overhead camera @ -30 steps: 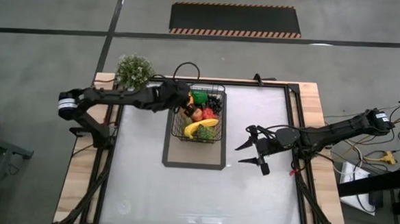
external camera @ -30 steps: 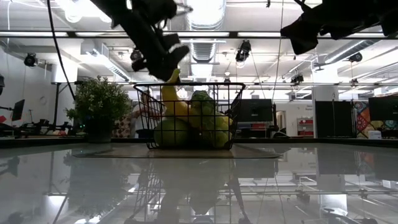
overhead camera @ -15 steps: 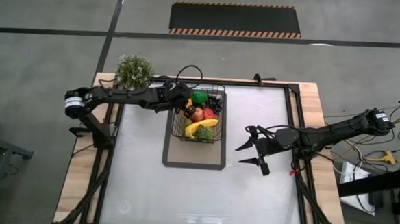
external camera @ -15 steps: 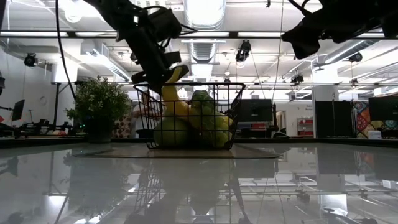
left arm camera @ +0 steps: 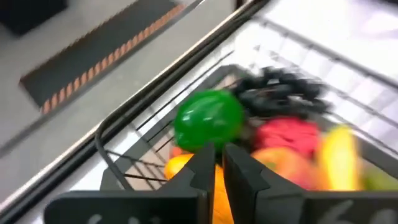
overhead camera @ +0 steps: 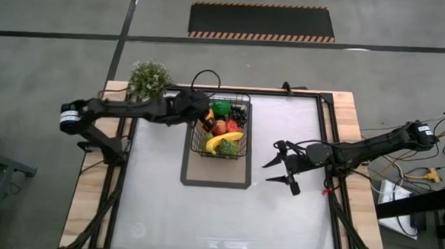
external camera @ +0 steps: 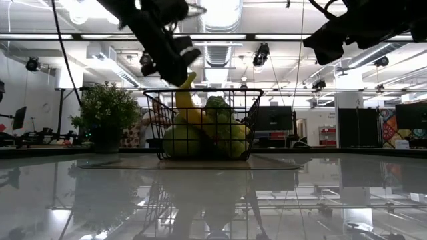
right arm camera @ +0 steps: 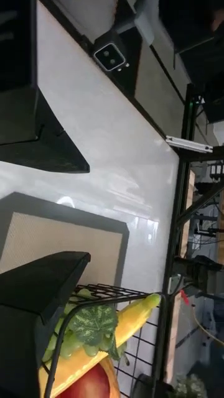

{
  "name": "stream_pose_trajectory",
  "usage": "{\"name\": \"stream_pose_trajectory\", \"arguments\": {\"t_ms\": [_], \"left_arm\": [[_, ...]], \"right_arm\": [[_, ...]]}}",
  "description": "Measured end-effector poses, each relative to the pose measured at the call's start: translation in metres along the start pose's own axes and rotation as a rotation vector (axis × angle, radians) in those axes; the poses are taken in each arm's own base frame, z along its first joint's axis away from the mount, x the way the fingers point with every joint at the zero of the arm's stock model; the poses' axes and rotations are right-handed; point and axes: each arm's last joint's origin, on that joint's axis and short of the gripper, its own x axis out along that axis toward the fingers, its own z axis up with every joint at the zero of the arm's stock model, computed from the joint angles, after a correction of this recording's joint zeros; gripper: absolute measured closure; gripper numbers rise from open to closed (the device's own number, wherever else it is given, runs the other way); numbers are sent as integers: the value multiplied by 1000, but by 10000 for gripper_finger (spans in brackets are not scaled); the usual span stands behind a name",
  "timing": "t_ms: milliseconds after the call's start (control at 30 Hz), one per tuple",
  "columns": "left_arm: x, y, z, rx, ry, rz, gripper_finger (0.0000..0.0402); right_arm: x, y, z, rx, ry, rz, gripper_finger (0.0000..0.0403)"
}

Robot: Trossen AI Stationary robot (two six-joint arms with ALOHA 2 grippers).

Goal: Build produce basket
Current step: Return to Home Position

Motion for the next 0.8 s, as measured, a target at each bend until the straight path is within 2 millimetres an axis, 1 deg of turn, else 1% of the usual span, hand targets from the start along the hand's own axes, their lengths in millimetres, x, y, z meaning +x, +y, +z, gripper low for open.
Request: {"name": "stream_pose_trajectory", "arguments": {"t_ms": [33,100,167,233,300,333,400,467,567,700,800], "left_arm": [[-10,-3,0,23,-18,-22,389],[-31,-16,-3,114,-62,-87,389],[-54,-32,-13,225,-117,-178,389],[-77,-49,-29,343,-184,-290,389],[-97,-62,-50,446,-257,-422,389],[-107,-65,-62,488,-299,-486,389],[-119,-67,-84,545,-382,-572,389],[-126,-60,-101,552,-474,-614,389],[-131,-37,-114,495,-590,-622,389],[-132,-6,-132,436,-648,-598,389],[-134,12,-144,393,-695,-594,389]], "right_arm": [[0,0,-3,-14,-9,-1,200],[-1,0,-11,-41,-43,-9,200],[-3,0,-21,-64,-91,-30,200],[-5,1,-30,-85,-134,-41,200],[-9,1,-38,-101,-168,-65,200],[-10,0,-41,-109,-186,-87,200],[-13,-2,-45,-121,-206,-134,200],[-14,-4,-47,-136,-216,-172,200],[-18,-11,-45,-149,-233,-228,200],[-22,-21,-42,-182,-245,-295,200],[-27,-28,-40,-205,-258,-347,200]]}}
